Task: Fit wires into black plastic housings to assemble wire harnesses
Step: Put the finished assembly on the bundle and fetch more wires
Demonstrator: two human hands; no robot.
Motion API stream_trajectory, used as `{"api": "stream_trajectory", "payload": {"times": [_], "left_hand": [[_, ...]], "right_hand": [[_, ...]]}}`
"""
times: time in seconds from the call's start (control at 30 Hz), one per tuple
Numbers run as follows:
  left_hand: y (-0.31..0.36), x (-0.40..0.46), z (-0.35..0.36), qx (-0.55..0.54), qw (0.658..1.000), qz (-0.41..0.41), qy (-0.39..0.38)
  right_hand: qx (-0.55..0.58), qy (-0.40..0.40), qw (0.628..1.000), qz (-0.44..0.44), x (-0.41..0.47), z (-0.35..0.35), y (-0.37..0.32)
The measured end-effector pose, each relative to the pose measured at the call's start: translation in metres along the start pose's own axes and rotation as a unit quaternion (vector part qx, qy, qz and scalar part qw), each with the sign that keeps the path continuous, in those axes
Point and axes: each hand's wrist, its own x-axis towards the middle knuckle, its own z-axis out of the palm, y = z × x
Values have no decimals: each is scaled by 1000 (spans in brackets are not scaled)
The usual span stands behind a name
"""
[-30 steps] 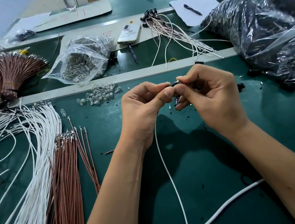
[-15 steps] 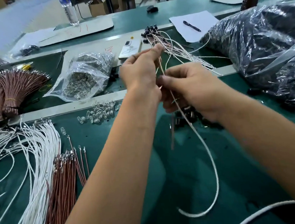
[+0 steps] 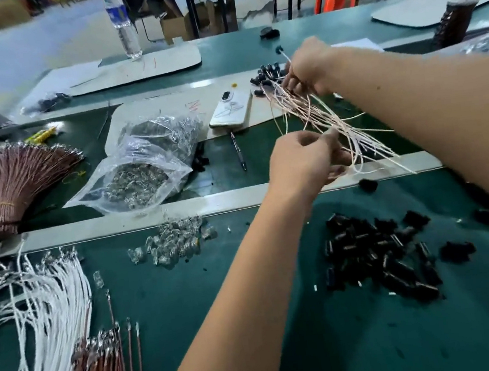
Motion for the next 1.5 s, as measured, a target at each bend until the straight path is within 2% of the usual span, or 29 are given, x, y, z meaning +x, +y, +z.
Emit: {"api": "stream_trajectory", "payload": {"times": [0.1,0.17,0.23,0.37,0.47,0.57,0.63,0.73,0.87,1.07,1.17,1.23,1.33,1.5], "left_hand": [[-5,12,-11,151,985,60,64],[-8,13,-18,201,973,62,88],[-11,9,-23,262,958,63,100],[-16,-12,-33,403,903,79,123],[-22,-35,-39,499,851,92,137],[-29,-59,-41,552,821,83,120],[-34,-73,-41,529,839,90,88],[-39,-87,-39,487,862,107,88],[-48,-102,-25,475,879,40,28],[-54,-113,-44,454,888,45,61],[-57,-120,-83,403,906,34,127],[-58,-127,-112,361,907,47,212],[-59,-144,-150,306,882,105,342],[-60,-176,-195,165,833,139,510]], "right_hand": [[-137,65,987,-61,29,2,4],[-249,106,957,-105,36,-2,10],[-305,124,936,-127,32,-6,18],[-304,161,924,-168,1,-12,31],[-306,137,914,-227,-42,-16,43],[-319,94,905,-267,-90,-19,60],[-328,64,899,-285,-121,-20,72],[-330,39,891,-309,-158,-22,85],[-344,22,884,-316,-188,-19,98],[-355,1,886,-300,-222,3,118],[-358,-9,883,-304,-250,27,116],[-362,-65,889,-274,-270,55,113],[-328,-216,902,-180,-304,110,108],[-325,-230,895,-201,-340,185,97]]}}
